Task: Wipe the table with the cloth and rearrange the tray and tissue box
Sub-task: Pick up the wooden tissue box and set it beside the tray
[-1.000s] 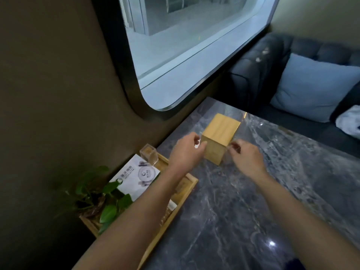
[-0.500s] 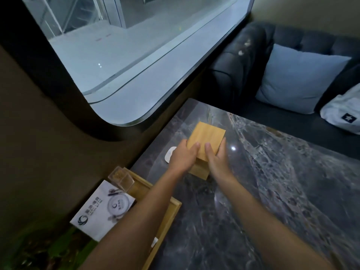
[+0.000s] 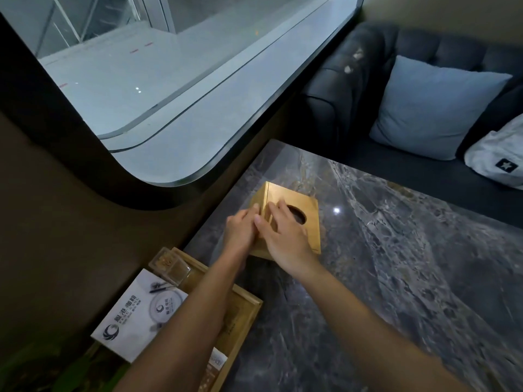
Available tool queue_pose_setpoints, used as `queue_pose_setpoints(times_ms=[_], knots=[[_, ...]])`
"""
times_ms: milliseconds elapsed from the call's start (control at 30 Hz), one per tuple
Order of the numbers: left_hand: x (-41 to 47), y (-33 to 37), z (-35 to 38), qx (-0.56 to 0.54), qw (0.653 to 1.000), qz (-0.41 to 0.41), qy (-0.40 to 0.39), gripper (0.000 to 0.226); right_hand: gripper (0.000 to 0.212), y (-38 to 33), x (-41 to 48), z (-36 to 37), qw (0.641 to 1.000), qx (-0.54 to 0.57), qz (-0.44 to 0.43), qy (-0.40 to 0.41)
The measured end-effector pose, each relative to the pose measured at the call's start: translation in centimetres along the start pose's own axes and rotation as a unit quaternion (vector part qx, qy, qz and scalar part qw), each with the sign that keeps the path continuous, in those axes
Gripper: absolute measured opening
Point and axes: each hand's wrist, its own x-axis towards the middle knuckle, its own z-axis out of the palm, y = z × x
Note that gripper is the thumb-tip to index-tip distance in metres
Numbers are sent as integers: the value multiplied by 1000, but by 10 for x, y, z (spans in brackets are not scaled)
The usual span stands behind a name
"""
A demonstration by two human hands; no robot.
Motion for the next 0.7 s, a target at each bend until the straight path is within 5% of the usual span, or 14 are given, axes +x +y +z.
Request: queue_pose_setpoints(times_ms=[100, 233, 400, 567, 700], knots=[[-2, -2, -4, -39, 998, -25, -50, 67, 51, -1, 2, 9, 1000, -10, -10, 0], [-3, -10, -6, -100, 988, -26, -117, 36, 38, 1, 2, 9, 998, 34, -36, -23], [-4, -14, -1, -90, 992, -15, -81, 34, 32, 11, 1, 0, 998, 30, -58, 8], [-4, -10, 3, 1, 1000, 26, -17, 41, 30, 33, 12, -27, 977, 70, 19, 203], [-7, -12, 5, 66, 993, 87, 38, 42, 56, 59, 33, -40, 975, 140, 81, 151]])
